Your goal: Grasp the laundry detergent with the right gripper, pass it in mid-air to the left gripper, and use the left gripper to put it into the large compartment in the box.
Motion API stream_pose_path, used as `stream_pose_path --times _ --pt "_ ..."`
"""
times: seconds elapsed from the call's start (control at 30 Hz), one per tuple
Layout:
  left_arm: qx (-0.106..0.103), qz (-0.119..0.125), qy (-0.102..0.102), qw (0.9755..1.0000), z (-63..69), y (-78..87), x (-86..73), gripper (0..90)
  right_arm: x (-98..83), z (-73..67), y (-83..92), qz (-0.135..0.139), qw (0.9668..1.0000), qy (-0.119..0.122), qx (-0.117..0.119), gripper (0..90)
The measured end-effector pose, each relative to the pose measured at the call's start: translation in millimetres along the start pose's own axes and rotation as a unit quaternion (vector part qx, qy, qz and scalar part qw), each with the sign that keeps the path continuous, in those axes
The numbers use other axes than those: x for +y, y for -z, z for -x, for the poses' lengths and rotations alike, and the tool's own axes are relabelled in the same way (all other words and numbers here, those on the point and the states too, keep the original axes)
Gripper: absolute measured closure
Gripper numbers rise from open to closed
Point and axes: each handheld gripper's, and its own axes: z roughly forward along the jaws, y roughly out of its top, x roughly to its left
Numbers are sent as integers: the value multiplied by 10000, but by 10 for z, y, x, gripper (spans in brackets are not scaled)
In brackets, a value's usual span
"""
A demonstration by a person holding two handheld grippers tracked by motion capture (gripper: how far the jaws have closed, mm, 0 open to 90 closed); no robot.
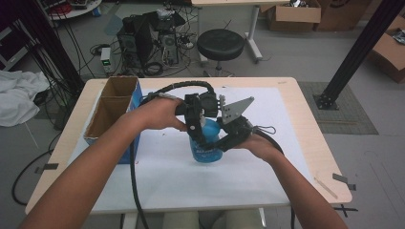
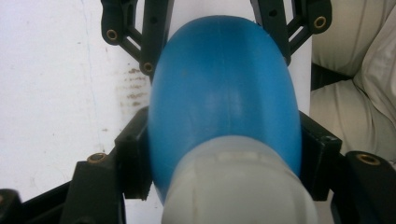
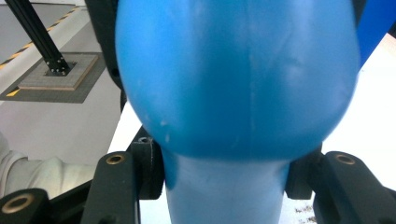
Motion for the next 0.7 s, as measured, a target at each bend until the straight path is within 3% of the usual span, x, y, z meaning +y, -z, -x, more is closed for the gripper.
stream_pose_path --times 0.7 --pt "53 -4 -119 9999 49 4 20 378 7 -51 -5 -47 10000 64 -58 436"
